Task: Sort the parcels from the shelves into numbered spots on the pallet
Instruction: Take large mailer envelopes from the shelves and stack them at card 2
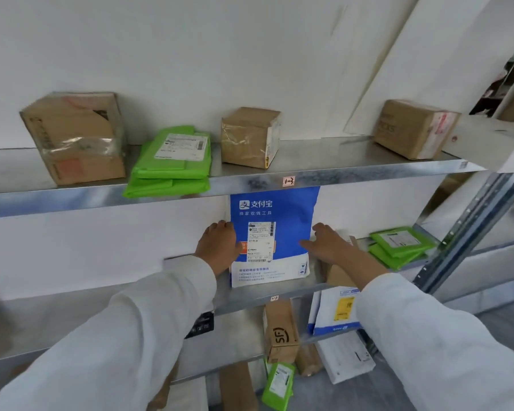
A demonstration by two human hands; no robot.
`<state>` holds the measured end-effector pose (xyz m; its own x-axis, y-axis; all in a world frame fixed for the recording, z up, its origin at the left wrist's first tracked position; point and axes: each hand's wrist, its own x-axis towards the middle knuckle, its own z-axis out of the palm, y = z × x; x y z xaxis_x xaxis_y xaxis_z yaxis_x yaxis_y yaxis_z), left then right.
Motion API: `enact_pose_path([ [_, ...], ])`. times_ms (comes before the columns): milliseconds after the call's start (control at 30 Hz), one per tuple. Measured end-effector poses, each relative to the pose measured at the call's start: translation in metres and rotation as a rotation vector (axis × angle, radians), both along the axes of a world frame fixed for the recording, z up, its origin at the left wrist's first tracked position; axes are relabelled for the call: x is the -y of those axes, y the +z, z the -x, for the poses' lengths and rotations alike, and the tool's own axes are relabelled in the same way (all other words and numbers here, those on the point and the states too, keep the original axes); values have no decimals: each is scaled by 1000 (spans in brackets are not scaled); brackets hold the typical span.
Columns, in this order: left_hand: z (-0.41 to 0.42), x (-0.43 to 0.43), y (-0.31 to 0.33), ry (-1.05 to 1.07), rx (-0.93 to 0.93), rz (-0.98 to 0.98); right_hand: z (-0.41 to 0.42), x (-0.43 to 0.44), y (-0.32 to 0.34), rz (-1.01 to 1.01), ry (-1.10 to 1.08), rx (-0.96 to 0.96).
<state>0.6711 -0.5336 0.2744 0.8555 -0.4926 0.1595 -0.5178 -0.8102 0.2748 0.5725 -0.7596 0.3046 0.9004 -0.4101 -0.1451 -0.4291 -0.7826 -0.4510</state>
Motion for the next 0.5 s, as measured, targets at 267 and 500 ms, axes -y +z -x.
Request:
enact_pose_path([
  [267,-27,15,-20,123,-108,42,-30,27,-26,-26,1,-55],
  [500,-46,27,-37,263,-276,137,-59,59,-45,-160,-13,-55],
])
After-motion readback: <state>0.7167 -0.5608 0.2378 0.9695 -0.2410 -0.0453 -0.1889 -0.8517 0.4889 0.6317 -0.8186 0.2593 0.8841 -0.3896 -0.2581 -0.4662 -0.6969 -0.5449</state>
